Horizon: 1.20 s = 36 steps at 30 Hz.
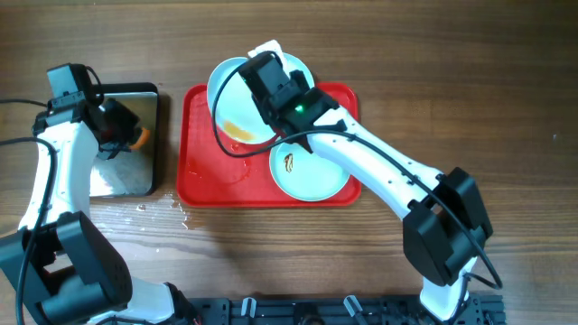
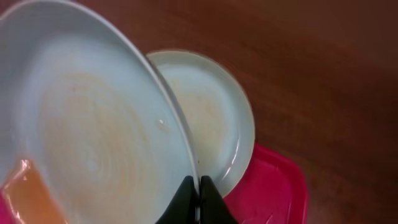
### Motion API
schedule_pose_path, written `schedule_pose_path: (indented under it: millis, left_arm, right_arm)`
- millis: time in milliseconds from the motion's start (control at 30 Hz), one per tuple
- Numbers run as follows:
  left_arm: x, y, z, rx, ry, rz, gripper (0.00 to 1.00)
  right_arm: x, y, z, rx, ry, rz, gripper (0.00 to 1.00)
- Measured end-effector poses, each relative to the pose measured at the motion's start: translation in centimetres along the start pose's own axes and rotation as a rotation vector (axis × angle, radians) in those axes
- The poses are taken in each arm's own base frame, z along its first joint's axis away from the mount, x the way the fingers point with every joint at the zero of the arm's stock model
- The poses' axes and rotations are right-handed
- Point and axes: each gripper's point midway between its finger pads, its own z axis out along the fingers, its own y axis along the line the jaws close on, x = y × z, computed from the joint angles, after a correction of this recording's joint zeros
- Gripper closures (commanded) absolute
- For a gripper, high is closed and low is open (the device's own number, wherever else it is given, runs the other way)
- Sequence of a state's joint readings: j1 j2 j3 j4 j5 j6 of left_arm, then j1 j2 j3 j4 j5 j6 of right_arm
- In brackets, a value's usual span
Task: Clean dirty plates on tray and stack at the side
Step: 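Lift the cleaned plate with the right gripper and carry it right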
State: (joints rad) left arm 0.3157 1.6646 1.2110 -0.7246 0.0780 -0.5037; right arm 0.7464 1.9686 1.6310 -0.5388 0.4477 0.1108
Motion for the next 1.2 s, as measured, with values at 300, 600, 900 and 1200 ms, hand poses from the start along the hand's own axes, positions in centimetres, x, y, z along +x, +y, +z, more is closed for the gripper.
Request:
schedule_pose_path:
  millis: [300, 600, 900, 1200]
  left_arm:
    - [0.8, -1.2, -0.1, 0.069, 0.043, 0.032, 0.96]
    - [0.8, -1.1, -0.1, 0.066, 0.046, 0.035, 0.96]
    - [0.9, -1.1, -0.1, 0.064, 0.049, 0.035, 0.96]
    - [1.2, -0.8, -0.1, 0.056, 0.062, 0.033, 0.96]
  right_arm:
    - [-3.4, 4.9, -5.5, 0.227, -0.200, -0.348, 0.96]
    - [-4.4, 4.3, -7.9, 0.404, -0.240, -0.429, 0.96]
    - [-4.7, 4.0, -8.4, 0.429, -0.271, -0.330, 0.96]
    - [-1.6, 5.2, -7.8, 0.158, -0.166, -0.121, 0.96]
